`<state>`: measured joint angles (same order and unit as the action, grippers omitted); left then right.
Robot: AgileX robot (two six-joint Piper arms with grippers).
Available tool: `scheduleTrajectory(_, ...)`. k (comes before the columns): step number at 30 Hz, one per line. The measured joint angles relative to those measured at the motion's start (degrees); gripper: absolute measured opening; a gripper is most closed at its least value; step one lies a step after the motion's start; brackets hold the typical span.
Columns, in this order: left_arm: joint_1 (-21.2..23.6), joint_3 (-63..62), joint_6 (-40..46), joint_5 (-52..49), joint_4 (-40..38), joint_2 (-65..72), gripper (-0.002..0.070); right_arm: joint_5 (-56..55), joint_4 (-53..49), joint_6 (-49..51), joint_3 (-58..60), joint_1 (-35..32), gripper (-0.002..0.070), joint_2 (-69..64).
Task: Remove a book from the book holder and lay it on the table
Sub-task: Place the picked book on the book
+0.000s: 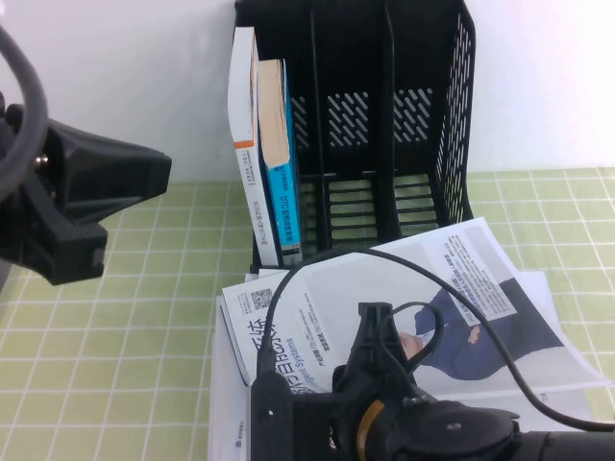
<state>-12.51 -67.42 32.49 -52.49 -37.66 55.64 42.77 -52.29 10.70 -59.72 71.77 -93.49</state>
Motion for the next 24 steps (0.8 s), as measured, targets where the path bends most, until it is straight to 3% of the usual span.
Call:
scheduleTrajectory(3, 0.00, 0.00, 0.00, -0.15, 0.00, 0.00, -0.0003, -0.20, 0.92, 1.11, 0.00, 0.00, 0.0076, -0.14)
scheduleTrajectory(8, 0.00, 0.00, 0.00, -0.15, 0.35, 0.00, -0.0003, -0.20, 6.12, 2.04, -0.88, 0.00, 0.0378, -0.14)
scheduleTrajectory(11, 0.00, 0.00, 0.00, -0.21, 0.48, 0.00, -0.0003, -2.02, 12.00, -1.58, -1.85, 0.00, 0.0484, 1.11)
scheduleTrajectory(16, 0.00, 0.00, -0.15, -0.58, 1.38, 0.00, -0.0003, -6.52, 26.58, -13.09, -7.25, 0.00, 0.0524, 6.51)
scheduleTrajectory(20, 0.00, 0.00, -0.15, -0.58, 1.61, -0.36, -0.0003, -6.82, 30.41, -19.07, -12.00, 0.00, 0.0524, 11.00)
scheduleTrajectory(22, 0.00, 0.15, -0.15, -0.58, 1.61, -1.49, -0.0003, -5.22, 30.14, -20.45, -13.53, 0.00, 0.0496, 12.85)
scheduleTrajectory(24, 0.00, 0.63, -0.15, -0.44, 1.61, -2.91, -0.0003, -2.99, 29.50, -21.57, -14.19, 0.00, 0.0424, 14.76)
